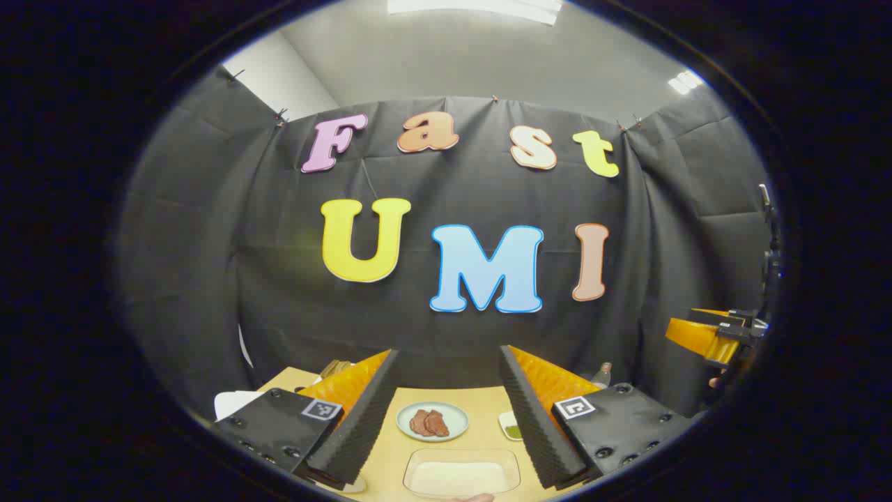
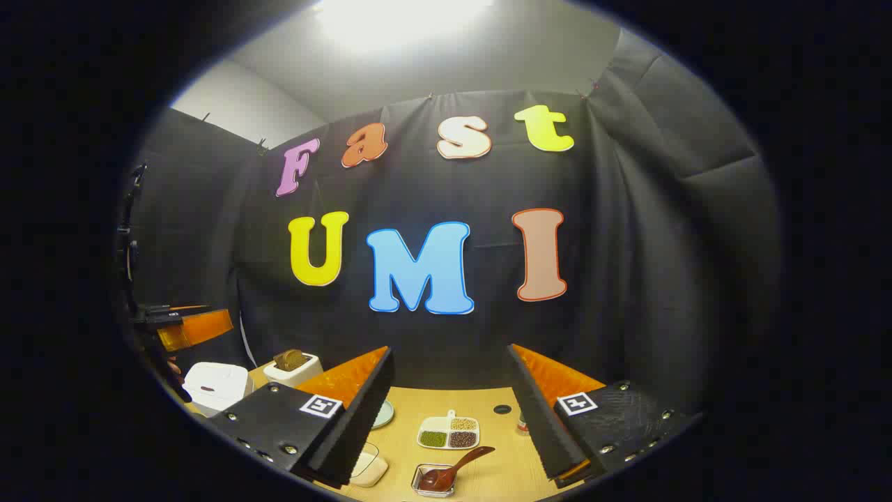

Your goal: Close the left gripper, press the button to open the rice cooker; take a wooden spoon from the chopstick holder with the right hand, scoop a spoonful of rice and pour it into the rice cooker, then put the wooden spoon back into the chopstick holder.

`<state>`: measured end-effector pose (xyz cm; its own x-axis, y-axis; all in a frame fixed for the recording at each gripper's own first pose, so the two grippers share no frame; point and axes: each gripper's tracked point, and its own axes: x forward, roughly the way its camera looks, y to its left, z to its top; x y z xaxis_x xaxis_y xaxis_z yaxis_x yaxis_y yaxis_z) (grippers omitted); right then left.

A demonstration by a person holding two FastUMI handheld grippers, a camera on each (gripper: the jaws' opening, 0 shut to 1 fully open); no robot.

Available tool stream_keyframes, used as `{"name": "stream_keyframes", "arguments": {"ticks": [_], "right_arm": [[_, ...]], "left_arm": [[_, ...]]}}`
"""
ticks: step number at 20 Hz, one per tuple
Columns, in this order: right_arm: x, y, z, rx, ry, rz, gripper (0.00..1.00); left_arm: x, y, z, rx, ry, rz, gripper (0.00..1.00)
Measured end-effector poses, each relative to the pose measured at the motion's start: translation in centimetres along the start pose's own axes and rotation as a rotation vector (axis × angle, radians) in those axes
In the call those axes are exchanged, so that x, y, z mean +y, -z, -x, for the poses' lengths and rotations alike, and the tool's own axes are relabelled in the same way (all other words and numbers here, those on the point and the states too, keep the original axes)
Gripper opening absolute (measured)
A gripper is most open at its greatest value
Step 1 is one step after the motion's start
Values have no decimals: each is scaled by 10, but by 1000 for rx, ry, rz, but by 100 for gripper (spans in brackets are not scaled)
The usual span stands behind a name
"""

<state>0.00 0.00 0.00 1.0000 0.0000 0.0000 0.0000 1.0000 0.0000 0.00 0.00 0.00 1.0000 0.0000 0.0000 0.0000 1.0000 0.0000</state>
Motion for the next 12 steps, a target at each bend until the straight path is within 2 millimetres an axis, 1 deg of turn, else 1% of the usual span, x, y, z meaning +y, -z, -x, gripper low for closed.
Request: {"name": "stream_keyframes", "arguments": {"ticks": [1, 2, 4, 5, 7, 10, 11, 12], "right_arm": [[1, 3, 0, 3, -4, -1, 97], [2, 4, -2, 5, -4, -3, 97], [2, 9, -3, 16, -7, -9, 97], [3, 12, -5, 24, -8, -10, 97], [1, 14, -7, 35, -3, -6, 97], [1, 13, -8, 38, 4, -1, 97], [0, 13, -9, 38, 6, 1, 97], [-1, 12, -10, 36, 11, 2, 97]], "left_arm": [[1, 1, 1, 3, 1, -13, 97], [0, 1, 2, 2, 4, -22, 97], [-3, 5, -1, 4, 13, -28, 93], [-4, 6, -3, 2, 16, -29, 97], [-6, 9, -4, 4, 20, -31, 93], [-4, 19, -7, 25, 27, -16, 95], [-3, 22, -7, 32, 29, -10, 97], [-2, 25, -7, 38, 33, -8, 95]]}}
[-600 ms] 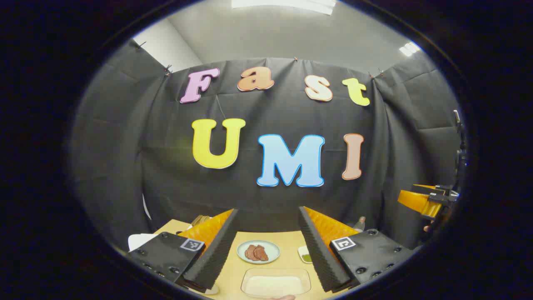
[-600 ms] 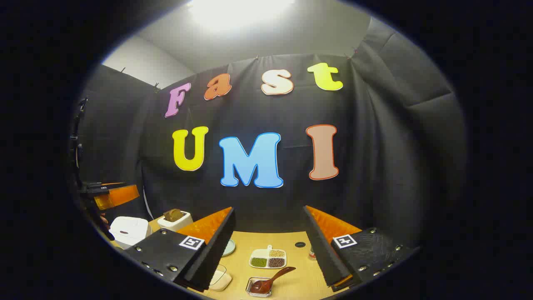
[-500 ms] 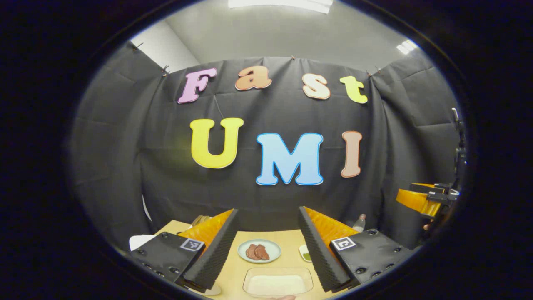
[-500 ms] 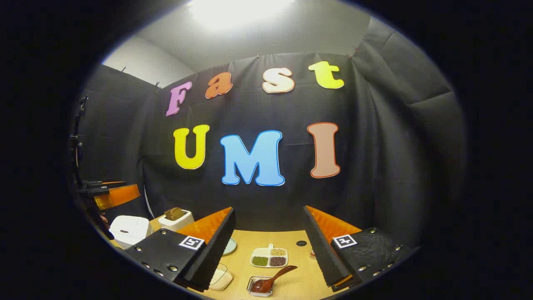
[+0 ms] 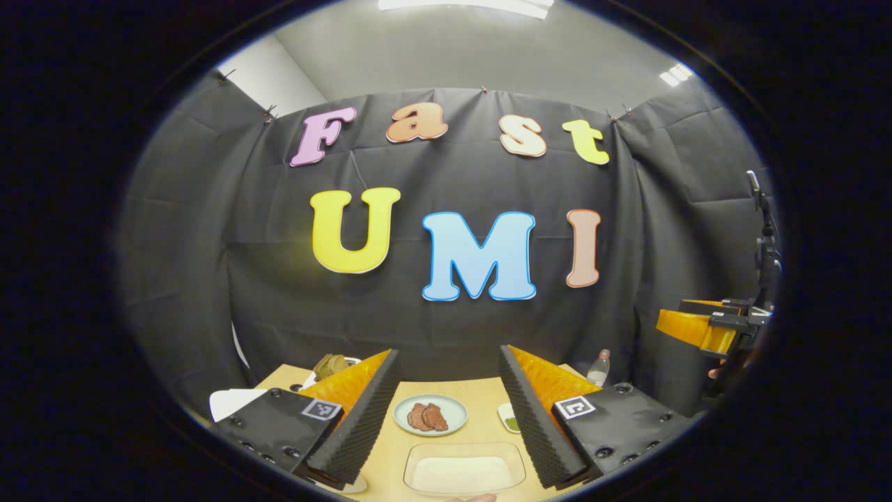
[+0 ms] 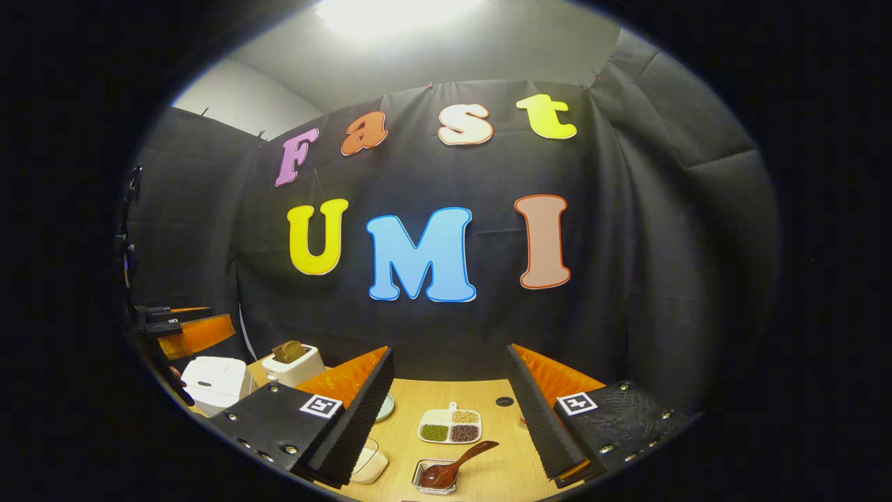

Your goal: Close the left gripper, press the button to open the rice cooker; take a wooden spoon from the chopstick holder with the right hand, scoop a spoonful of rice and pour it into the rice cooker, then put the wooden spoon back into the chopstick holder.

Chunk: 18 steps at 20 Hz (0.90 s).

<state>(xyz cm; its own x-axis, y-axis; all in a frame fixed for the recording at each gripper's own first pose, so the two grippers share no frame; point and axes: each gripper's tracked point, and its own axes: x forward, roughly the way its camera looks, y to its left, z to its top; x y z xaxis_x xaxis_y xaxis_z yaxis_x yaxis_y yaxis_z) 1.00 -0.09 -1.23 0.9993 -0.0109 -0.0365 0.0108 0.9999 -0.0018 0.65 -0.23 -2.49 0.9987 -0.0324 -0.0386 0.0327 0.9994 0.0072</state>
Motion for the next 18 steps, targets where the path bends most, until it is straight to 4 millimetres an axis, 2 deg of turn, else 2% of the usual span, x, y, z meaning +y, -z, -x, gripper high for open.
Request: {"name": "stream_keyframes", "arguments": {"ticks": [3, 4, 6, 10, 13, 16, 17, 18], "right_arm": [[7, -2, -1, 0, -9, 7, 96], [10, -1, 0, 1, -15, 10, 97], [13, 1, 0, 0, -25, 12, 96], [20, 15, 1, 12, -53, 24, 97], [23, 26, 2, 30, -68, 25, 97], [23, 35, -2, 40, -79, 5, 97], [23, 40, -3, 46, -82, 2, 97], [22, 45, -5, 52, -83, 5, 97]], "left_arm": [[7, 3, -1, 4, -8, -8, 97], [9, 2, 0, 3, -12, -9, 94], [13, 2, 0, 4, -16, -4, 94], [25, 6, 4, -3, -27, -6, 93], [33, 15, 7, 2, -43, -48, 93], [41, 33, 10, 5, -53, -86, 92], [44, 40, 10, 5, -54, -92, 89], [47, 45, 13, -2, -55, -92, 94]]}}
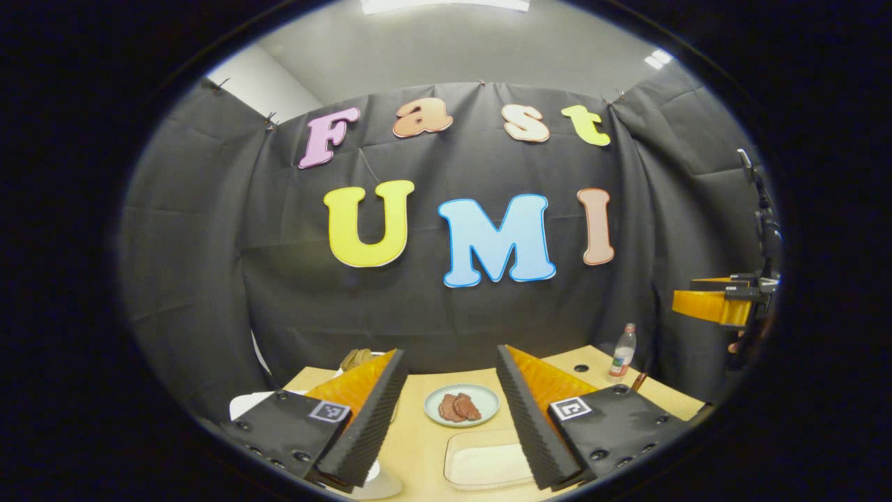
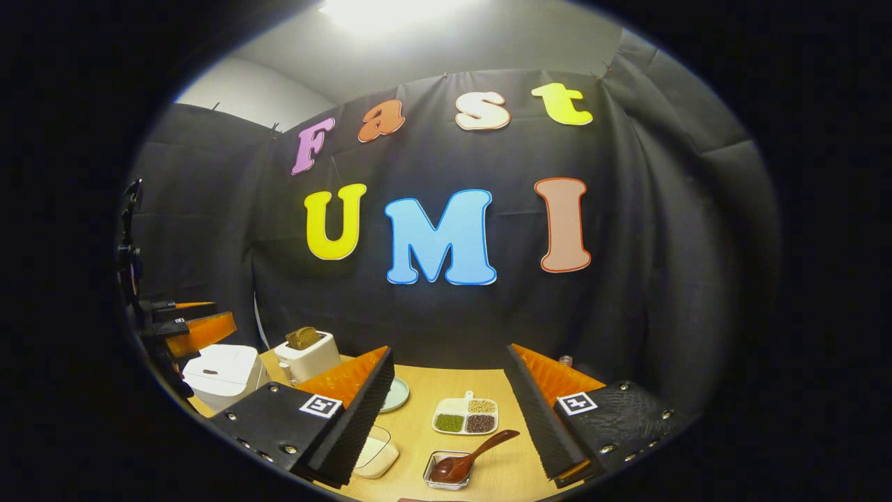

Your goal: Close the left gripper, press the button to open the rice cooker; take a wooden spoon from the chopstick holder with the right hand, scoop a spoonful of rice and pour it into the rice cooker, then put the wooden spoon back into the chopstick holder.

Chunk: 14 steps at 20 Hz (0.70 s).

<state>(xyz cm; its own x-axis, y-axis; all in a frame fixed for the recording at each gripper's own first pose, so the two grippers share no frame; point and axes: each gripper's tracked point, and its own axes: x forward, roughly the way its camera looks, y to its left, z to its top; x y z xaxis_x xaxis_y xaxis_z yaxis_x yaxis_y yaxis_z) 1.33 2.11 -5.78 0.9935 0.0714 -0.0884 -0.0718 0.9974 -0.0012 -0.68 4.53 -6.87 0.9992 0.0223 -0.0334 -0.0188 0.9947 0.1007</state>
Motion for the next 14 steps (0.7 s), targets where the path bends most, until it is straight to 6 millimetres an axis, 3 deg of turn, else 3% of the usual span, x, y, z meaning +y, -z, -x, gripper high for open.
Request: {"name": "stream_keyframes", "arguments": {"ticks": [2, 5, 7, 12, 14], "right_arm": [[-3, 9, -3, 14, 4, 4, 97], [-5, 22, -8, 34, 2, 3, 97], [-7, 26, -9, 42, 0, -6, 97], [-15, 32, -12, 48, -3, -33, 97], [-18, 36, -13, 53, 1, -29, 97]], "left_arm": [[6, 12, 0, -7, 4, 0, 74], [29, 27, 5, 4, -27, 19, 35], [35, 52, 8, 54, 2, 56, 9], [99, 94, 32, 96, -94, 38, 7], [124, 109, 45, 105, -136, 62, 11]]}}
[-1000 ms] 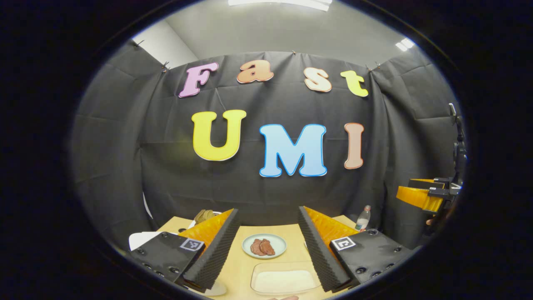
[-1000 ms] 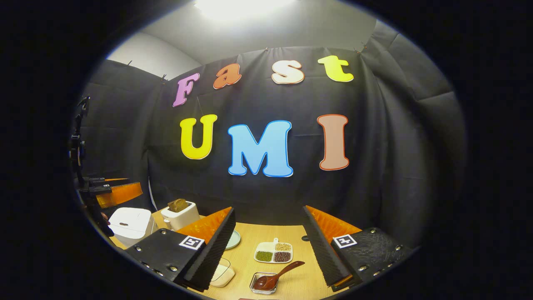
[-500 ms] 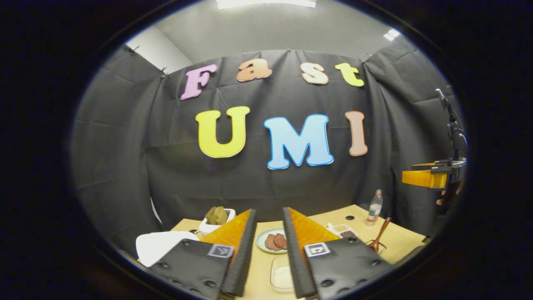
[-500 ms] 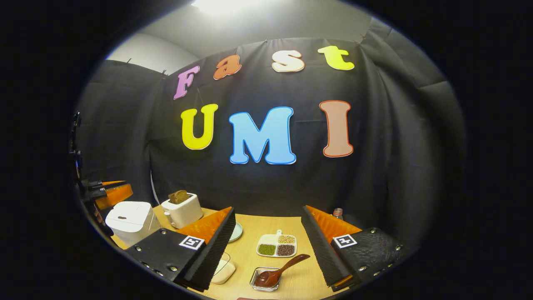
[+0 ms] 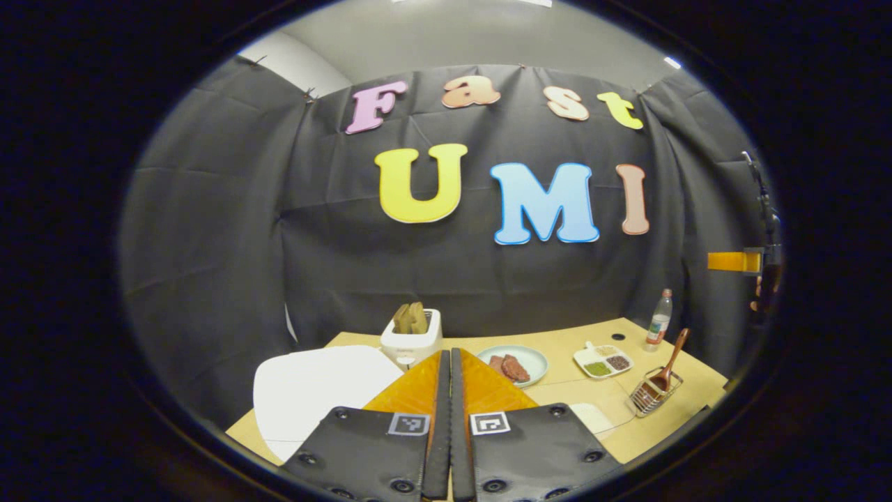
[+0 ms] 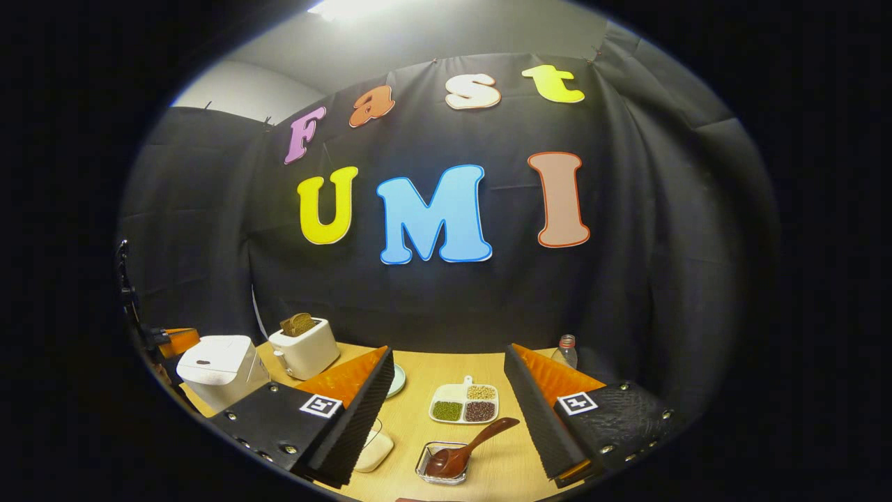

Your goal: Close the left gripper, press the button to open the rice cooker; take a wooden spoon from the chopstick holder with the right hand, scoop a spoonful of rice and pour it into the rice cooker, then put the wooden spoon back into the chopstick holder.

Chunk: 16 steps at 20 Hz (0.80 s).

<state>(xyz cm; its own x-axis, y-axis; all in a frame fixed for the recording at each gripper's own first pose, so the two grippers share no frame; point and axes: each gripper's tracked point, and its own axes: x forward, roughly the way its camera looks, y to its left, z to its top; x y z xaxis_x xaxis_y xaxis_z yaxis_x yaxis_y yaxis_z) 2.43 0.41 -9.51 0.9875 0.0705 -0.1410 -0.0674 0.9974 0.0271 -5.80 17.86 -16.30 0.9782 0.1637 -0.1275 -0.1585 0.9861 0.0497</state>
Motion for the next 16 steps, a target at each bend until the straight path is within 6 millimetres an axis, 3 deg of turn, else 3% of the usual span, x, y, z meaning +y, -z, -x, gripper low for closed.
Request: {"name": "stream_keyframes", "arguments": {"ticks": [5, 6, 8, 14, 15, 16], "right_arm": [[-1, 10, -3, 18, 1, -2, 97], [-1, 10, -3, 21, 0, -1, 97], [-2, 11, -4, 24, 1, -4, 97], [-3, 16, -8, 25, 0, -27, 97], [-3, 21, -7, 32, -3, -26, 97], [-3, 25, -8, 40, -5, -22, 97]], "left_arm": [[59, 51, -6, 98, -74, 105, 7], [67, 59, -9, 118, -81, 124, 11], [81, 75, -16, 145, -106, 129, 7], [96, 103, -24, 213, -158, 119, 8], [96, 101, -25, 201, -160, 129, 12], [96, 99, -26, 204, -160, 149, 4]]}}
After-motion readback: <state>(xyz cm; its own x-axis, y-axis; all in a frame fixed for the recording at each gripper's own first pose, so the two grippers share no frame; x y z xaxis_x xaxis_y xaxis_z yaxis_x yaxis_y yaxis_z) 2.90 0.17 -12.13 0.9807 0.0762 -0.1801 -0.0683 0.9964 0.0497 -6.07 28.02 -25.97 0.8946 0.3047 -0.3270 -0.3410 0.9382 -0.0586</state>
